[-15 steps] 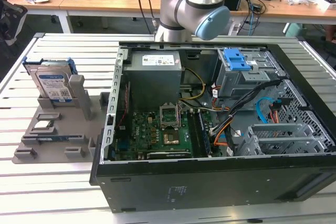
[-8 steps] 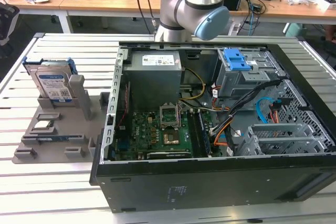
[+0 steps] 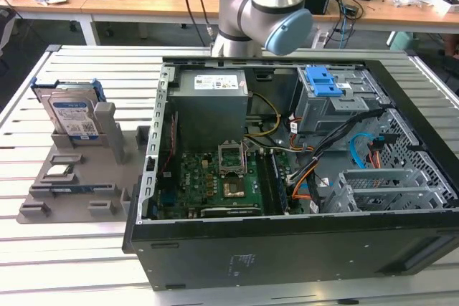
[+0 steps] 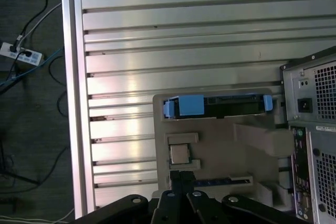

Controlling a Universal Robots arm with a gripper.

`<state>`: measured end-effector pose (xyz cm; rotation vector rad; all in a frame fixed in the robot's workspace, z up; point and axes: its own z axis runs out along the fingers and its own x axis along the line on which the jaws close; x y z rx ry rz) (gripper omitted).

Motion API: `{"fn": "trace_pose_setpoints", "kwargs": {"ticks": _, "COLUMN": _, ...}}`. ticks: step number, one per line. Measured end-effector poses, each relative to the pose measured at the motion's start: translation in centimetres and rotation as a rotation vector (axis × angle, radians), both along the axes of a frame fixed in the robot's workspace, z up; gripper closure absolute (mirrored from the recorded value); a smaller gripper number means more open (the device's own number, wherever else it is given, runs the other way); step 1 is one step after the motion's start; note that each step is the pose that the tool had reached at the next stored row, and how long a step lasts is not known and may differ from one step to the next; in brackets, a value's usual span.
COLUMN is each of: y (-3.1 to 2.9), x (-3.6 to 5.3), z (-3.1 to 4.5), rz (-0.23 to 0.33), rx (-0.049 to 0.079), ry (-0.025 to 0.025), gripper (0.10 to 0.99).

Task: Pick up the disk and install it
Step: 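Reach for the disk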

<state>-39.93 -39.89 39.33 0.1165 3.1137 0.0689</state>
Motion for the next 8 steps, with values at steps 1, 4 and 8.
{"fn": "trace_pose_setpoints", "kwargs": {"ticks": 1, "y": 0.00, "x": -0.18, "z": 0.00, "rz": 0.000, "rx": 0.000, "ry": 0.0000, "gripper": 0.980}}
{"fn": "trace_pose_setpoints", "kwargs": {"ticks": 4, "y": 0.00, "x": -0.64, "z": 0.00, "rz": 0.000, "rx": 0.000, "ry": 0.0000, "gripper": 0.980}}
{"fn": "trace_pose_setpoints", "kwargs": {"ticks": 8, "y": 0.00, "x": -1.51, "z": 0.00, "rz": 0.000, "rx": 0.000, "ry": 0.0000, "gripper": 0.980}}
